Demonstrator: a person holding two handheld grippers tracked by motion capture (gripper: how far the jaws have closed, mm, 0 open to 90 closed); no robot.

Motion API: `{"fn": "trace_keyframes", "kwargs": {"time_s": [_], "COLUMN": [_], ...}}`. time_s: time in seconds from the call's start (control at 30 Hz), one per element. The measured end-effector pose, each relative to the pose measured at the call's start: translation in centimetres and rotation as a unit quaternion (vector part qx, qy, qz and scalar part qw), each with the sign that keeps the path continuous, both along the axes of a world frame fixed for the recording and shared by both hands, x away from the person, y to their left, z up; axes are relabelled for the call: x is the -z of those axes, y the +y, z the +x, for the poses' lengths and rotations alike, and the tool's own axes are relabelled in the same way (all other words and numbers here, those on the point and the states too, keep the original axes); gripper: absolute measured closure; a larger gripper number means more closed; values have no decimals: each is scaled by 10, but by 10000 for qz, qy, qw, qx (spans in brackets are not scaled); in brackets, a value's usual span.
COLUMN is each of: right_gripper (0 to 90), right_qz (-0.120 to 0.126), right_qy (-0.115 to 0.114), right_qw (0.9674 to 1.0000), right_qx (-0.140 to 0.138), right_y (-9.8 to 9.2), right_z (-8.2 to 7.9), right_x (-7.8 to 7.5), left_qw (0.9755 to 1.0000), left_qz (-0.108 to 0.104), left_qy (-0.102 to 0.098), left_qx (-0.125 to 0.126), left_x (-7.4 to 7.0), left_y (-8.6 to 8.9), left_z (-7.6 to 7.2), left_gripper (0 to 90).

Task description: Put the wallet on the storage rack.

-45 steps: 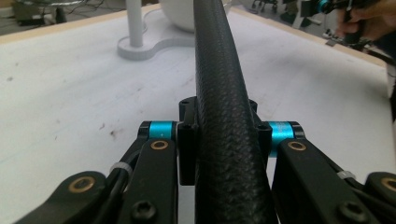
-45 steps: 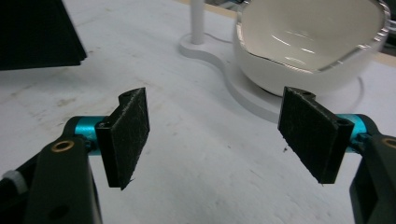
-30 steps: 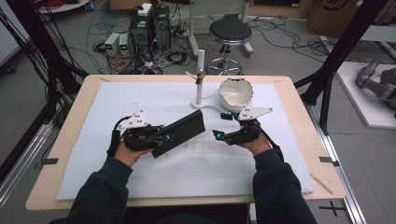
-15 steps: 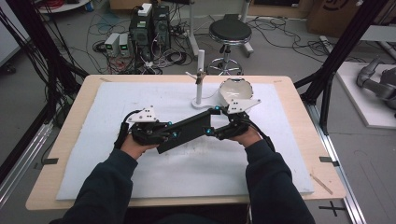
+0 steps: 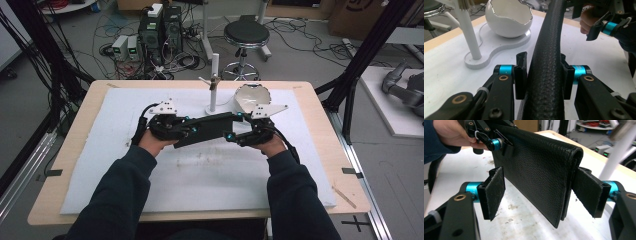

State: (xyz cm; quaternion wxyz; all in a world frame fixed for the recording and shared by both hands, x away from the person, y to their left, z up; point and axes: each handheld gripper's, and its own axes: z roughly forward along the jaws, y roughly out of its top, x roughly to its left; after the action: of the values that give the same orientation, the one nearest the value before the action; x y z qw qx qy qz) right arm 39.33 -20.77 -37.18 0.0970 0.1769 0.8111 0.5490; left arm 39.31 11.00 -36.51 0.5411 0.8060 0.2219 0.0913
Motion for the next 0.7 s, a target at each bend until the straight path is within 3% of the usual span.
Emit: {"fn": "trace_keyframes", "kwargs": {"time_s": [0.13,0.4,0.7], "right_gripper": [389,573,580], "right_qz": [77,175,319], "right_qy": [58,-7,9], "right_qw": [9998,9998,9994], "right_qx": [157,83,-103], "right_y": [-14,-35,-45], "right_z": [0,-7,-8], "right_x": [-2,-1,-2], "left_qw": [10000,10000,9992], "left_qz": [8,4,16], "left_qy": [-12,37,-45], "left_qx": [84,81,404], "left_x": [-4,1,3], "left_y": [-9,-17,-28], "left_z": [7,15,19], "left_gripper": [623,504,544]}}
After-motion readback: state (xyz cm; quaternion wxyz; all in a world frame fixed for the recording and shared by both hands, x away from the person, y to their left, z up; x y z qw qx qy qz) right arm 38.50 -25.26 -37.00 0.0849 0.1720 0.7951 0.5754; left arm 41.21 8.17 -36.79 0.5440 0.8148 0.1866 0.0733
